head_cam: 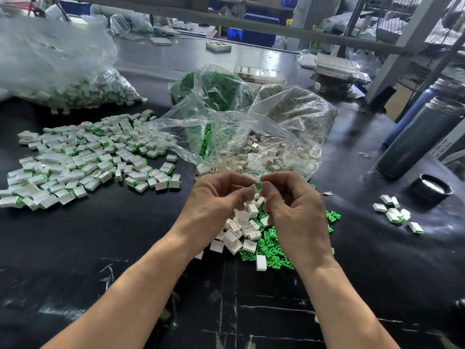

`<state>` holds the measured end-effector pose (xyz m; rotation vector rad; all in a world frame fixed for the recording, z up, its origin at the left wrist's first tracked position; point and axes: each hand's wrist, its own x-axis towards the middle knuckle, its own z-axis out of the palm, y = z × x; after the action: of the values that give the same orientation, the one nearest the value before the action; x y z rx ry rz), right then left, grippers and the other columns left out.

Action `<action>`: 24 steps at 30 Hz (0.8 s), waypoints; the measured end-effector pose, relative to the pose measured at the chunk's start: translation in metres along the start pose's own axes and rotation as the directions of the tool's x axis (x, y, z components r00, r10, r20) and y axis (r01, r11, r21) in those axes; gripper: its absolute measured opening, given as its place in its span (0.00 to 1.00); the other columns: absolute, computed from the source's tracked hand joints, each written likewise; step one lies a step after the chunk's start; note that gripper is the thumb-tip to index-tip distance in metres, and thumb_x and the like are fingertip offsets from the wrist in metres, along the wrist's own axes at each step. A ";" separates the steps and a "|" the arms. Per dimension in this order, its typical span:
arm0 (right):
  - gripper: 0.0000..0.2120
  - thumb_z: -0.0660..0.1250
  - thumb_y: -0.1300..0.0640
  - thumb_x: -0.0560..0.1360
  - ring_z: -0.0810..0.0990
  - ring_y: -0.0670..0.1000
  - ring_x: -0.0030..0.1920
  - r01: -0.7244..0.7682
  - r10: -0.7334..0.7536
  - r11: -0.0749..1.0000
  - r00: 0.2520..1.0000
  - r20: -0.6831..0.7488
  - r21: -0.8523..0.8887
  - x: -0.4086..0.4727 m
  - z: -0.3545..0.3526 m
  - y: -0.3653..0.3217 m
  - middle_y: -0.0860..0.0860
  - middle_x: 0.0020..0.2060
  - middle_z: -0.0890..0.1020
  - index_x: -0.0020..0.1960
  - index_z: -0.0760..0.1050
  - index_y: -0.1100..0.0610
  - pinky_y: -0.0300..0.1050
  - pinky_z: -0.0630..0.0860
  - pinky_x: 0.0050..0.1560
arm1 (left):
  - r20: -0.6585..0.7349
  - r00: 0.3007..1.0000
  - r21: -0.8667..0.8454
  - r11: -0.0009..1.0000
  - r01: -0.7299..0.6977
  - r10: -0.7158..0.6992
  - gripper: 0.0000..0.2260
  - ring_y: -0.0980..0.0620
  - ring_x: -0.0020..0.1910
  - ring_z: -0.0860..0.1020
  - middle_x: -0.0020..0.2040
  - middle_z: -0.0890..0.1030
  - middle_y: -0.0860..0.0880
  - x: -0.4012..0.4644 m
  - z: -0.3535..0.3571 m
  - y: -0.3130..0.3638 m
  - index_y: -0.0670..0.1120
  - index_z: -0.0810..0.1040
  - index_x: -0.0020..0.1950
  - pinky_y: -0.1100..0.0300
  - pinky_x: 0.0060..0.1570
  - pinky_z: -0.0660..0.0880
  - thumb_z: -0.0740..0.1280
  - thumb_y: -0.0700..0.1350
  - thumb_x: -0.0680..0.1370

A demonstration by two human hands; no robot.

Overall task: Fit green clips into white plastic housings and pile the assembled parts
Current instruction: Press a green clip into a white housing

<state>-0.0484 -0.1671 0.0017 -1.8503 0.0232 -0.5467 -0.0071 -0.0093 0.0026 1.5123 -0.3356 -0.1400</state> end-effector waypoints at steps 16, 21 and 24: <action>0.04 0.71 0.58 0.80 0.82 0.45 0.39 0.032 -0.038 0.992 0.998 -0.044 -0.122 -0.001 0.005 -0.004 0.42 0.38 0.84 0.50 0.82 0.49 0.38 0.77 0.39 | -0.061 0.998 0.013 1.000 -0.005 0.006 0.04 0.57 0.35 0.79 0.40 0.85 0.50 -0.002 0.005 -0.002 0.45 0.85 0.51 0.63 0.36 0.76 0.74 0.40 0.77; 0.04 0.71 0.58 0.80 0.82 0.44 0.39 0.017 -0.023 0.995 0.998 -0.062 -0.094 -0.002 0.006 -0.005 0.42 0.37 0.84 0.50 0.82 0.49 0.45 0.82 0.40 | -0.059 0.998 -0.046 0.999 0.026 -0.028 0.04 0.56 0.35 0.79 0.39 0.85 0.49 -0.001 0.006 -0.002 0.43 0.85 0.52 0.63 0.35 0.76 0.74 0.39 0.77; 0.04 0.71 0.58 0.80 0.82 0.45 0.38 0.052 -0.054 0.992 0.998 -0.016 -0.116 -0.001 0.005 -0.006 0.42 0.38 0.83 0.50 0.82 0.49 0.41 0.79 0.38 | -0.054 0.998 -0.050 0.998 0.026 -0.028 0.04 0.56 0.35 0.79 0.40 0.85 0.48 -0.001 0.005 -0.002 0.43 0.85 0.52 0.63 0.35 0.76 0.74 0.39 0.77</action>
<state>-0.0492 -0.1598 0.0055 -1.9632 0.0190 -0.6117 -0.0090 -0.0135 0.0002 1.4697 -0.2666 -0.1275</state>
